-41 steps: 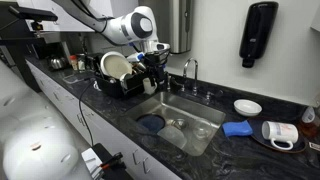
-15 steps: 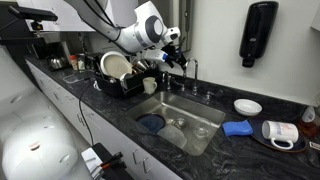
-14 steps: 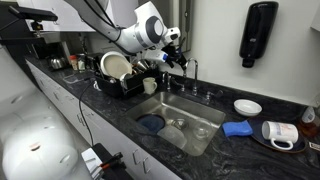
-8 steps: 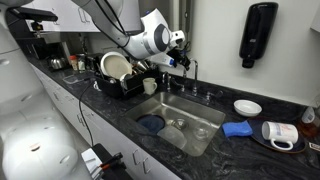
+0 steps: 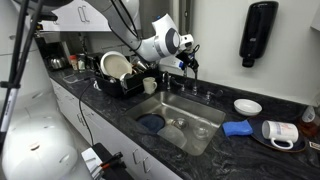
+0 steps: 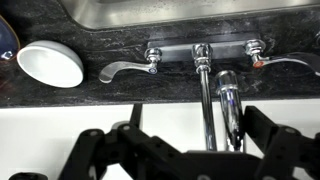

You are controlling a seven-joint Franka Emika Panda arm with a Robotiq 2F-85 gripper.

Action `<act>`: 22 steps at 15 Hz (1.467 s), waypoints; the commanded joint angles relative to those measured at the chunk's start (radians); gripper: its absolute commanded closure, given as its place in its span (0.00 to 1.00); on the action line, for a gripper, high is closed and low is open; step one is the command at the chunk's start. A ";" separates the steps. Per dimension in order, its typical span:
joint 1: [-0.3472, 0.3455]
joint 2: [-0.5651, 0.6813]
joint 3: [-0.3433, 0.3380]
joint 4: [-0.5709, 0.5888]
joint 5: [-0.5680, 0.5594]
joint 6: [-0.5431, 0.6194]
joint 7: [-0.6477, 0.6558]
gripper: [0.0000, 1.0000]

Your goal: Very slightly move the faucet of the sink to the right.

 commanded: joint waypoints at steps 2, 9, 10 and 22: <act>0.009 0.025 -0.018 0.083 -0.151 -0.181 0.133 0.00; 0.066 0.047 -0.057 0.118 -0.256 -0.305 0.266 0.00; 0.069 0.047 -0.058 0.110 -0.247 -0.283 0.261 0.00; 0.122 -0.092 0.003 0.059 0.383 -0.426 -0.159 0.00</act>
